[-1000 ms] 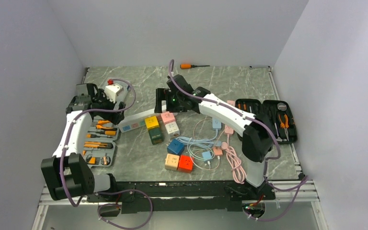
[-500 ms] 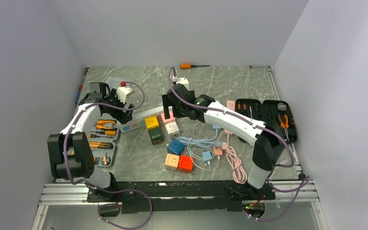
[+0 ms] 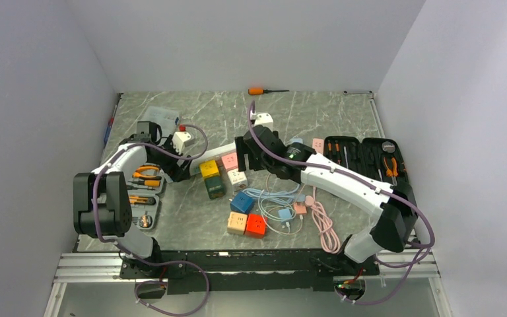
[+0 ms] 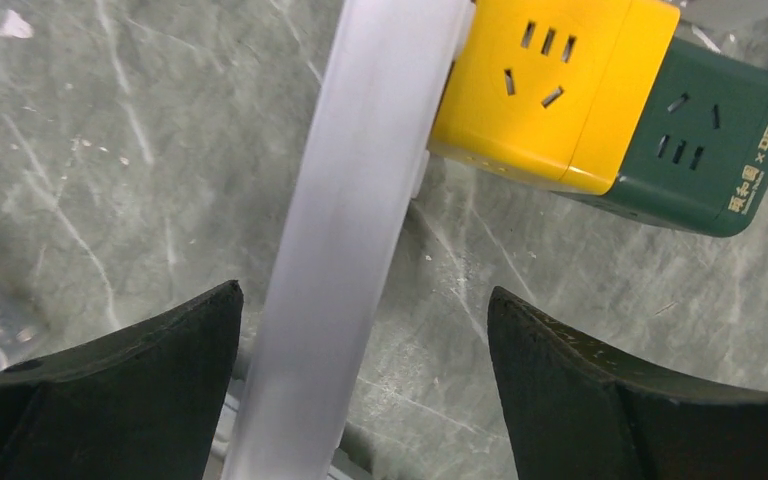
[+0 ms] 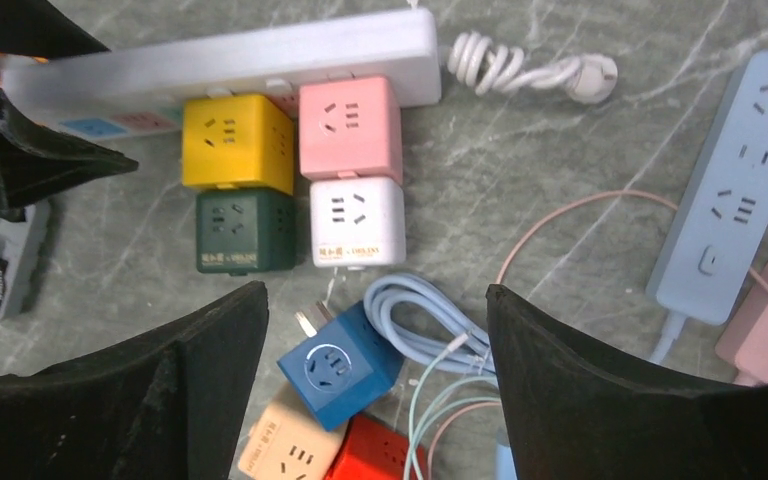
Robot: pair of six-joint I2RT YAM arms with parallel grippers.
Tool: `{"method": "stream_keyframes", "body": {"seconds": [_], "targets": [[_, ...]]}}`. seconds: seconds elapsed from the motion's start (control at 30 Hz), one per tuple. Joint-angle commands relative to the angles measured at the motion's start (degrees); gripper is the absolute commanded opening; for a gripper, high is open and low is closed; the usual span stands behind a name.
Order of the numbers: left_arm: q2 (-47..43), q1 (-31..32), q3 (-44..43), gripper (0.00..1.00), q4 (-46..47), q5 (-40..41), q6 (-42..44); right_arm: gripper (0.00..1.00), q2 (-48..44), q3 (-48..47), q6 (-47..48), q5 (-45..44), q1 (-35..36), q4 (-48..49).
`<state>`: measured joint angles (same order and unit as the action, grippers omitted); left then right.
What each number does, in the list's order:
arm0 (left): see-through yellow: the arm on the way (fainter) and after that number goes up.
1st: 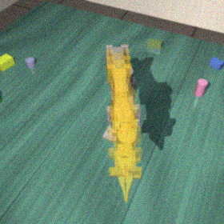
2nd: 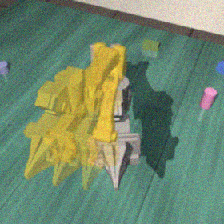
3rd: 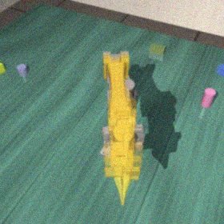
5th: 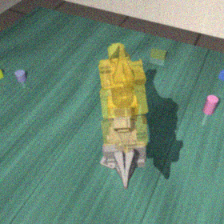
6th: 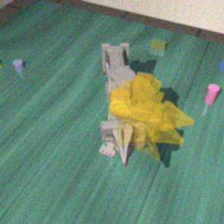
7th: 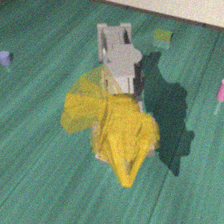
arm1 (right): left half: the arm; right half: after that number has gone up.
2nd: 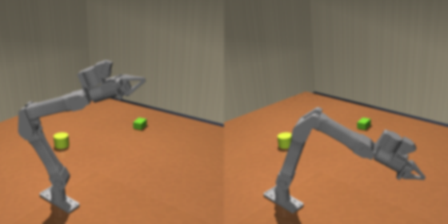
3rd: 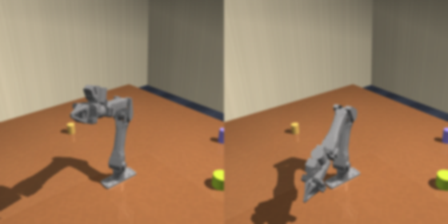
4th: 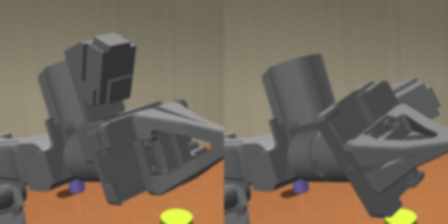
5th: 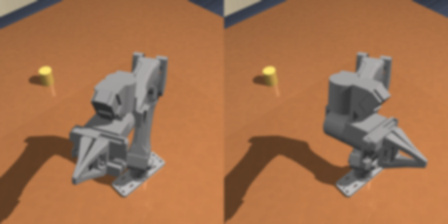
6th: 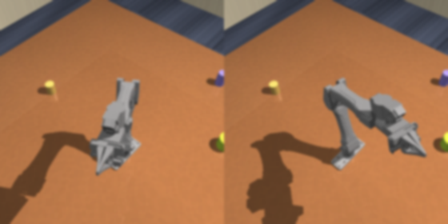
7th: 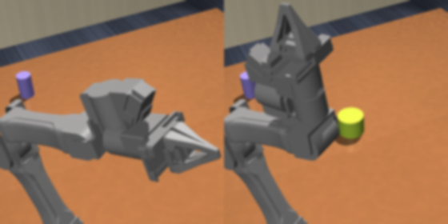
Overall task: Pull the plug off the socket
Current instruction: Remove the plug from the socket.
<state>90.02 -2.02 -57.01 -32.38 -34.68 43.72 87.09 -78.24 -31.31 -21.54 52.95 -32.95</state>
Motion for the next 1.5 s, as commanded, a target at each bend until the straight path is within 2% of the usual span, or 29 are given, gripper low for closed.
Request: {"method": "stream_keyframes", "body": {"seconds": [0.0, 0.23, 0.4, 0.5, 0.57, 0.6, 0.77, 1.0, 1.23, 1.47], "targets": [[0.2, 1.0, 1.3, 0.88, 1.7, -1.7, -0.1, 0.79, -3.6, 3.9, -1.1, -0.5, 0.3, 4.0], [-4.0, 4.6, 6.5, 0.66, 4.7, -0.1, -2.1, 0.75, -3.4, 7.2, -1.9, 2.5, 0.5, 8.0], [-6.9, 6.5, 9.1, 0.46, 6.0, 1.9, -4.8, 0.75, -1.7, 8.2, -1.5, 6.2, 0.7, 12.4], [-8.2, 6.8, 10.3, 0.23, 7.6, 3.2, -6.3, 0.76, 0.9, 7.6, -0.2, 9.2, 0.8, 15.6], [-9.3, 6.8, 10.9, 0.02, 8.4, 4.1, -7.6, 0.76, 3.6, 6.9, 0.8, 11.2, 1.0, 17.8], [-10.0, 6.8, 11.1, 0.00, 8.9, 4.6, -8.5, 0.76, 4.6, 6.6, 1.6, 12.4, 1.0, 18.6], [-13.0, 7.2, 9.6, 0.00, 9.0, 4.6, -13.6, 0.75, 8.2, 5.8, 4.4, 18.2, 1.0, 22.9], [-10.7, 8.4, -0.4, 0.00, 3.3, 4.6, -18.3, 0.77, 12.4, 3.3, 7.0, 20.9, 1.2, 25.4], [-8.7, 8.6, -5.7, 0.00, 0.0, 3.1, -17.2, 0.82, 18.2, -1.4, 10.3, 22.9, 1.2, 25.5], [-9.2, 8.7, -5.7, 0.00, -1.7, 1.7, -14.7, 0.84, 21.8, -4.9, 13.4, 22.9, 0.9, 25.6]]}}
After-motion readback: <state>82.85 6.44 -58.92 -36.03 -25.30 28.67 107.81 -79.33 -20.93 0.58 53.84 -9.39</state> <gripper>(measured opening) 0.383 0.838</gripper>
